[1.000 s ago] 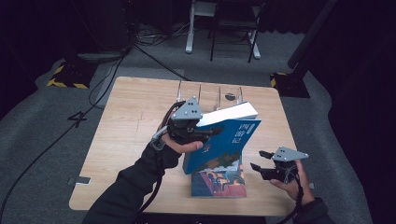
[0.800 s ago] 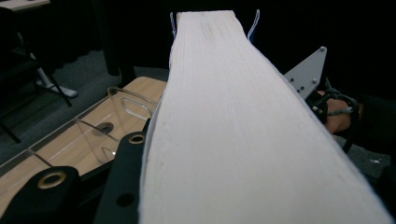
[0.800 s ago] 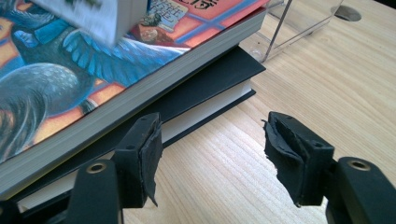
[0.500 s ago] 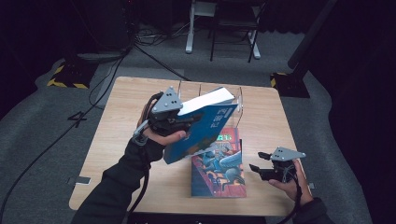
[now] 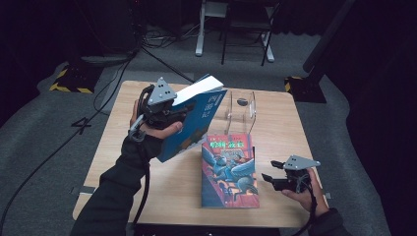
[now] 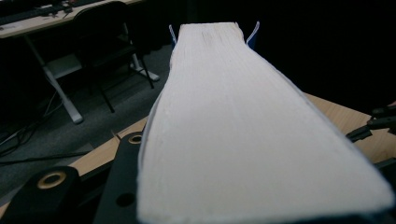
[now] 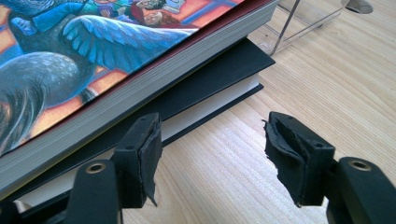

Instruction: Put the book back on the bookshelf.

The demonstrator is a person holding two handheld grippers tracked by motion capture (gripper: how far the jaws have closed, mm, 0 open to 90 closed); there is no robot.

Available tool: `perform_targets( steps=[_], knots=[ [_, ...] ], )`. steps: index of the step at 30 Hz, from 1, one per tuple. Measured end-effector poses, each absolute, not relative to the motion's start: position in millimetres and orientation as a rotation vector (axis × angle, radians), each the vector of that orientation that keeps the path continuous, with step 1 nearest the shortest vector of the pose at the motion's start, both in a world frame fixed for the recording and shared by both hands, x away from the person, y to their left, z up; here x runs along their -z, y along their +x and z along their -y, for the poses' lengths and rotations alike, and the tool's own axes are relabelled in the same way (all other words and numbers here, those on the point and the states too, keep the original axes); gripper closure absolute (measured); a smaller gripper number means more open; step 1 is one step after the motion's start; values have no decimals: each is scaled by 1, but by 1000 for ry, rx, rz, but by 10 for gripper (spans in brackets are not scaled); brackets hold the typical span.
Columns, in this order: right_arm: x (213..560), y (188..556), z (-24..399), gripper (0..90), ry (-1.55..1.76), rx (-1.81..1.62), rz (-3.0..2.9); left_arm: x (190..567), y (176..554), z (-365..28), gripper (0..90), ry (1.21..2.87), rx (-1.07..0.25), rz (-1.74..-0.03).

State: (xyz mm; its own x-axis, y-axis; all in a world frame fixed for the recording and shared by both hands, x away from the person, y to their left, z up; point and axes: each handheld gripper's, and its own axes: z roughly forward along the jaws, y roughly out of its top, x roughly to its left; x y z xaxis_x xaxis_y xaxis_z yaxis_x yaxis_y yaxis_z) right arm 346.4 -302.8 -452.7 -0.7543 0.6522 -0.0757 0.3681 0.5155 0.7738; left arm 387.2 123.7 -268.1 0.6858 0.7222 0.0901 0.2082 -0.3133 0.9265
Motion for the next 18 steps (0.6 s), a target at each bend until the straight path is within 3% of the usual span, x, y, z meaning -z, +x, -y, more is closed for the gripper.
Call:
perform_targets(
  steps=[18],
  knots=[
    [457, 345, 302, 371, 848, -1085, -2416, 268, 419, -132, 607, 1813, -621, -867]
  ],
)
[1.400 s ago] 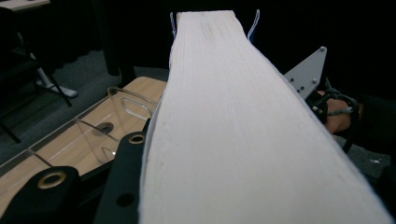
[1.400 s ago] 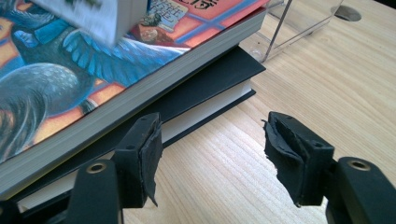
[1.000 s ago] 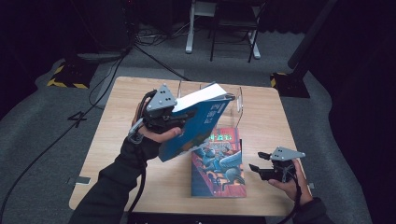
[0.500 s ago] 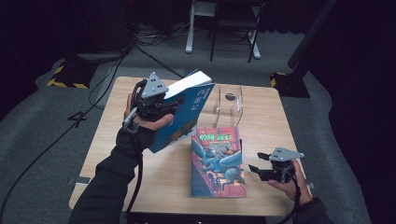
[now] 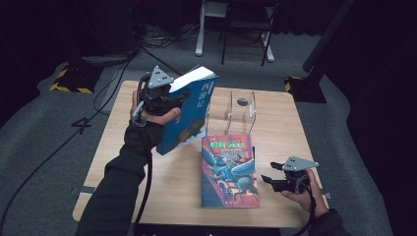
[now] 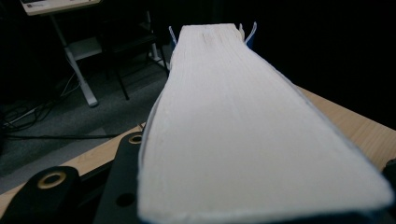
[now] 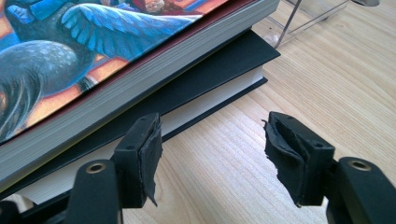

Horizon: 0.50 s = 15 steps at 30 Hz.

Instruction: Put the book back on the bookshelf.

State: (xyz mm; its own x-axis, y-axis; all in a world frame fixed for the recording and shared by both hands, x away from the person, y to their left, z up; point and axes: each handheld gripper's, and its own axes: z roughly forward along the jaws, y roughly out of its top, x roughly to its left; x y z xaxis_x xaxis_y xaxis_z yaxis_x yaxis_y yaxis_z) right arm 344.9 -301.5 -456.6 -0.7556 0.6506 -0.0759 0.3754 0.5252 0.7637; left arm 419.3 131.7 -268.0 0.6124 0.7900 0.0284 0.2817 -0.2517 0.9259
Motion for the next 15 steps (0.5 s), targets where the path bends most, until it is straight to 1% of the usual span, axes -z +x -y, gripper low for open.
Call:
perform_targets(
  steps=[6, 15],
  knots=[
    [456, 344, 300, 371, 840, -1088, -2420, 268, 427, -127, 606, 1807, -619, -880],
    [457, 344, 300, 372, 840, -1089, -2425, 275, 443, -107, 606, 1815, -660, -937]
  ],
)
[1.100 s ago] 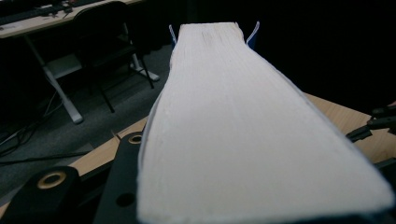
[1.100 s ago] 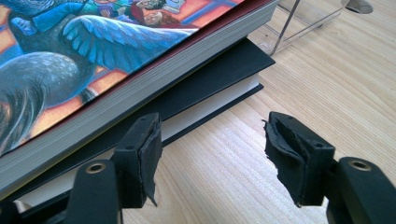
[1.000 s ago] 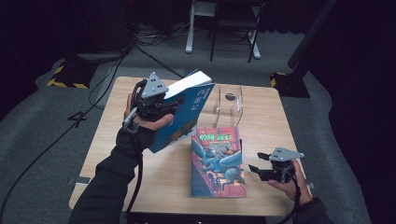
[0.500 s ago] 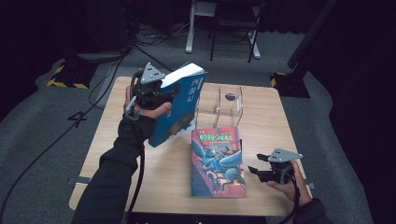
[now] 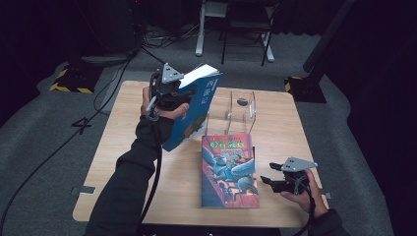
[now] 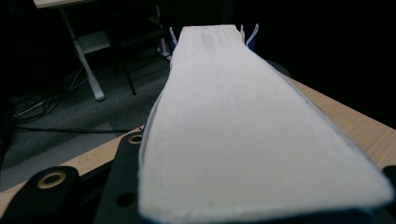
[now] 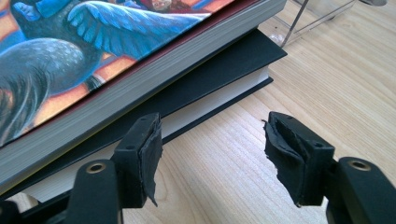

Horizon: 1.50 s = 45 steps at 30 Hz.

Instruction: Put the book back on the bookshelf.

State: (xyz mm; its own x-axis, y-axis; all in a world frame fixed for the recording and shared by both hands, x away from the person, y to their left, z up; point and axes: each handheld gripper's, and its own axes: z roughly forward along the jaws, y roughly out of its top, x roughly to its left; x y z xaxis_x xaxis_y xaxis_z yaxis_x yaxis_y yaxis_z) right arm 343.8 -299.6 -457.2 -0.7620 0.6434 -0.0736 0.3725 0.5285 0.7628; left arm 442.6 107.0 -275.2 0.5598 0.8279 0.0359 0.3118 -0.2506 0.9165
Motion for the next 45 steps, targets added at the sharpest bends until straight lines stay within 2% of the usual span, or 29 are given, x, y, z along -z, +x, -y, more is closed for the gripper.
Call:
perform_targets(
  steps=[8, 22, 28, 45],
  knots=[
    [458, 343, 299, 372, 841, -1092, -2429, 281, 454, -87, 606, 1775, -733, -1033],
    [458, 342, 298, 373, 838, -1098, -2433, 299, 480, -62, 606, 1713, -782, -1175],
    [458, 341, 298, 373, 824, -1102, -2439, 299, 489, -49, 606, 1746, -846, -1176],
    [461, 341, 297, 374, 817, -1106, -2452, 302, 510, -33, 603, 1766, -922, -1131]
  ],
)
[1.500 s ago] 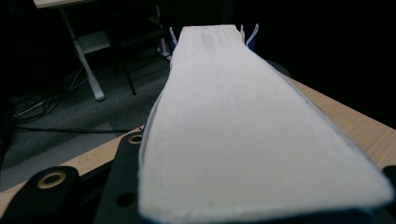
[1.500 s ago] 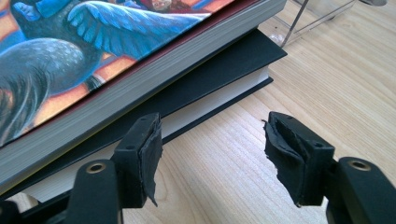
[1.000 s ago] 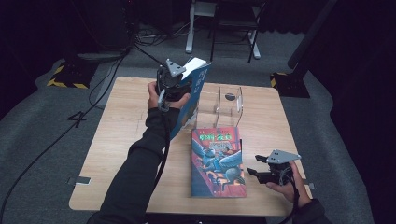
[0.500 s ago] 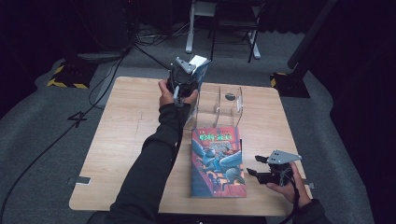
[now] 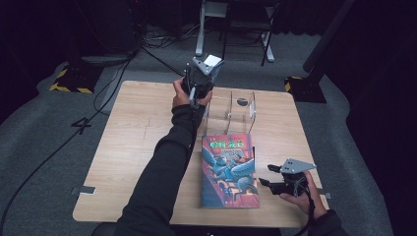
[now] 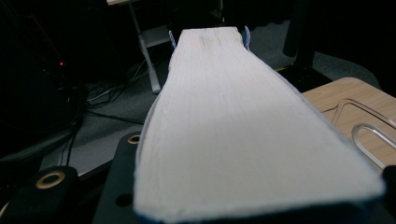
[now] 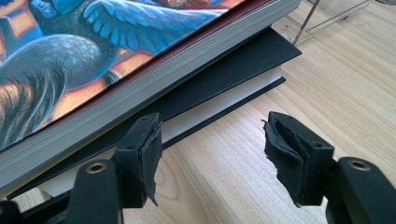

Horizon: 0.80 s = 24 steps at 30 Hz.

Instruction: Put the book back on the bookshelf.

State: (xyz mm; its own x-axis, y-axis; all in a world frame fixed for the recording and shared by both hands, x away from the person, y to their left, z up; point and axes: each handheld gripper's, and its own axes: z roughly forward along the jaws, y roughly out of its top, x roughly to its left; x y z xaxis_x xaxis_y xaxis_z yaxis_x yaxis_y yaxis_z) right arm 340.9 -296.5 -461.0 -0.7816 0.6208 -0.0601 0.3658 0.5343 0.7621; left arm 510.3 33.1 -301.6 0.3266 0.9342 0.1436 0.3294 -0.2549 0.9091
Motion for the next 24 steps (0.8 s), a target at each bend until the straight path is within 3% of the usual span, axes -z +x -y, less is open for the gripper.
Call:
perform_targets(
  steps=[13, 24],
  knots=[
    [462, 340, 296, 374, 812, -1109, -2458, 313, 513, -29, 603, 1671, -952, -1093],
    [464, 340, 293, 375, 794, -1100, -2476, 356, 512, -40, 603, 1538, -937, -993]
  ],
)
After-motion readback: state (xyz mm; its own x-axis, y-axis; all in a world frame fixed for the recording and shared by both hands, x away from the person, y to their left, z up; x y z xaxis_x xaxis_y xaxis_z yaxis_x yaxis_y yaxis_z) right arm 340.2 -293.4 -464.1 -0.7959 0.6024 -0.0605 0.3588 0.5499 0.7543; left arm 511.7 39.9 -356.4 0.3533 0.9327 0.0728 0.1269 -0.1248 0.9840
